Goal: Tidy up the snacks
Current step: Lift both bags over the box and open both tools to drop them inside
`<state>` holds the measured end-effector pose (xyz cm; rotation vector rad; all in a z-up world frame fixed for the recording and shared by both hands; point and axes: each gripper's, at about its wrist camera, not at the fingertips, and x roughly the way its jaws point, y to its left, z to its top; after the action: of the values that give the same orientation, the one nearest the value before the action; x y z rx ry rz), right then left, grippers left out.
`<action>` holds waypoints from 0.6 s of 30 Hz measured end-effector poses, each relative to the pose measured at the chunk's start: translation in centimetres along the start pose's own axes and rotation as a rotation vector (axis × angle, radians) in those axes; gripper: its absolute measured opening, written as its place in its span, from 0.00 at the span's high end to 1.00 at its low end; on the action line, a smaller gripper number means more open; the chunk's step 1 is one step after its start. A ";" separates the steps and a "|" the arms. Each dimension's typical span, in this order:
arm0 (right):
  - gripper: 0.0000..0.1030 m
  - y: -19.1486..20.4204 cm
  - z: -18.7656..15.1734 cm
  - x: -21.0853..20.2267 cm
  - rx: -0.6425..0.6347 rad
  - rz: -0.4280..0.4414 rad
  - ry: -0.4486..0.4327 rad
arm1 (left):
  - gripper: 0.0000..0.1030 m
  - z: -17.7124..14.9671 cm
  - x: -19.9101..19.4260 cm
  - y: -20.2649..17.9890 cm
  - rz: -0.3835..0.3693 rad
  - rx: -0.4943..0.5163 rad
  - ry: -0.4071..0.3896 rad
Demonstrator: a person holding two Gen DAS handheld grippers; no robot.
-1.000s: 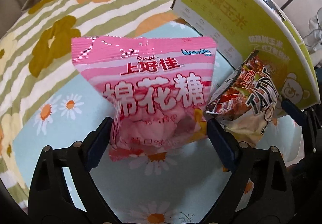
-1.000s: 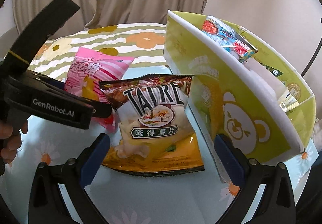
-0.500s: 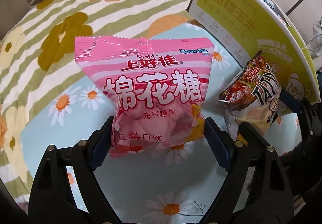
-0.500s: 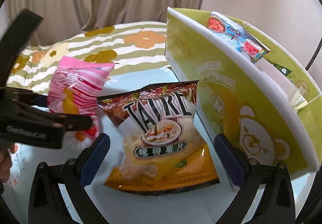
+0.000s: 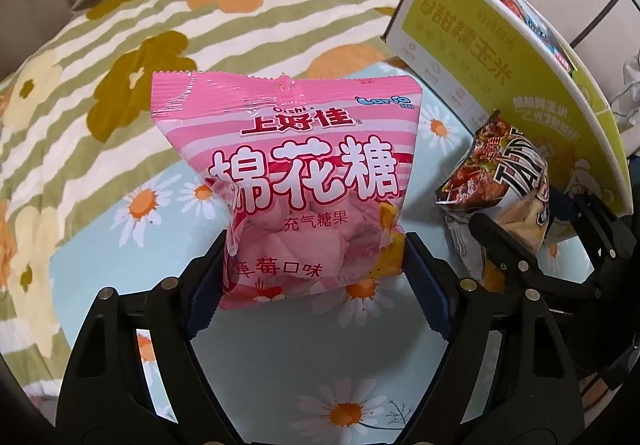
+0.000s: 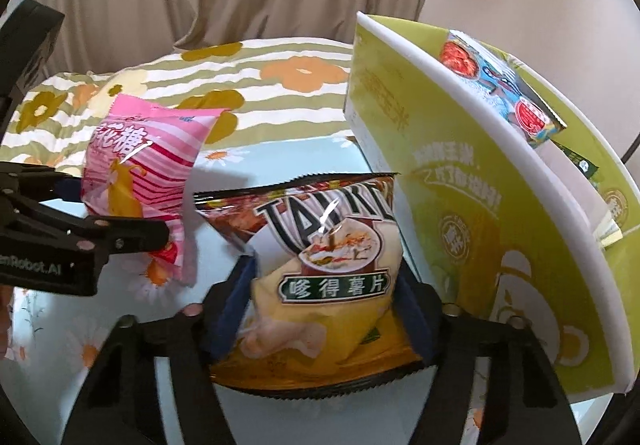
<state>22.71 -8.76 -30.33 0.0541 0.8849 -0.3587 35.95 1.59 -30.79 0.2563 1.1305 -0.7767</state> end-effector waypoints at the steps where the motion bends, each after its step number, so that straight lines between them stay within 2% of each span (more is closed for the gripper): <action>1: 0.43 0.0 0.0 -0.2 0.002 0.008 -0.006 | 0.23 0.0 -0.2 0.0 0.000 -0.003 -0.007; 8: 0.44 0.1 0.7 -2.9 -0.004 0.054 -0.062 | 0.23 0.1 -2.9 -0.2 0.018 -0.003 -0.059; 18: 0.44 -1.9 4.3 -10.9 0.003 0.124 -0.187 | 0.23 1.8 -11.7 -2.2 0.071 -0.016 -0.191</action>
<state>18.99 -8.25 -19.03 0.0770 0.6920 -0.2447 33.38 3.99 -19.26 0.2031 0.9423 -0.7134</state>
